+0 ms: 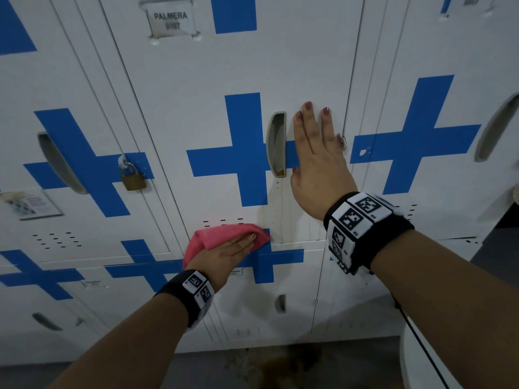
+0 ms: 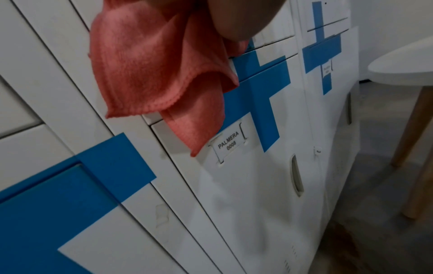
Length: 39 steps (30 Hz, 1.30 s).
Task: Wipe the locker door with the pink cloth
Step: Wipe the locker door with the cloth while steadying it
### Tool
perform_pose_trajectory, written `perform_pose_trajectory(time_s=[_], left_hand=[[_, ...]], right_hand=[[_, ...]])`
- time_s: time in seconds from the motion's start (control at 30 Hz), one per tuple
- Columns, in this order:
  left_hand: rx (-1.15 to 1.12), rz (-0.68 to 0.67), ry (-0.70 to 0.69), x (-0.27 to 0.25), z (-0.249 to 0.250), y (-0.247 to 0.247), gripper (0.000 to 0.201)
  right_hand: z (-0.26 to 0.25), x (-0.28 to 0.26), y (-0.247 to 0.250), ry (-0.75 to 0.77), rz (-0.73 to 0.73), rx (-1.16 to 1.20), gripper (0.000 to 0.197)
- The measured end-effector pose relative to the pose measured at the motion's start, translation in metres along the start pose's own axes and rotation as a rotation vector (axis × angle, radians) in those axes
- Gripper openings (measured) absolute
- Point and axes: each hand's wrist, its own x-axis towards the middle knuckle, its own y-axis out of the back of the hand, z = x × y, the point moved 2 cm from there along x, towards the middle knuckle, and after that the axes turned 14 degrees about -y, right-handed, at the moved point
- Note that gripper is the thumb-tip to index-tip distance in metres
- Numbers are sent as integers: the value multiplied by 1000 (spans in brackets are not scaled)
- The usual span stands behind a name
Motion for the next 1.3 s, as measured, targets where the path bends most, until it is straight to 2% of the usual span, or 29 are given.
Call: perform_pose_trajectory(time_s=[0.17,0.27,0.4,0.47,0.5,0.6,0.63,0.67,0.77,0.83,0.9,1.0,1.07,1.13,1.2,1.23,1.27,1.3], left_hand=[[143,-83,-60,3,7,2,69],[117,-81,-88,6,12,3,66],[-4,-4,-128,10,12,-5,72],[-324,125,-68,15,14,-1,69],[-619,228,8,16,16,6,65],[-1577,495,292,16,26,33,33],[-1833,571,352,16,29,38,30],[-1936,609,385,16,33,46,31],[-1880,837,408,12,42,65,36],[-1886,936,413,11,48,70,38],[-1942,988,381,10,60,75,40],[-2074,1046,314,10,74,83,40],[-2163,1044,252,14,82,88,34],[-2252,1008,230,15,91,96,26],[-2350,941,214,16,98,104,39],[-2378,914,202,16,98,107,48],[-2373,878,167,15,95,110,53],[-2350,832,136,12,91,114,54]], right_hand=[[0,0,-1,-1,6,3,82],[0,0,-2,-1,2,2,82],[1,0,0,-2,-5,-2,82],[1,0,1,-3,-11,-7,82],[1,0,2,-3,-12,-3,82],[1,-1,4,1,-3,26,79],[2,-1,5,7,4,46,77],[3,-3,8,15,14,78,74],[6,-16,12,16,60,190,61],[10,-35,7,-48,39,260,49],[15,-58,-9,-182,-67,387,42],[14,-92,-34,-418,-280,687,47],[3,-109,-42,-501,-409,973,51],[-6,-118,-48,-566,-482,1202,72],[-6,-120,-50,-645,-509,1303,87],[-3,-118,-50,-655,-505,1296,87],[-1,-117,-49,-646,-491,1284,78],[2,-115,-48,-638,-473,1260,61]])
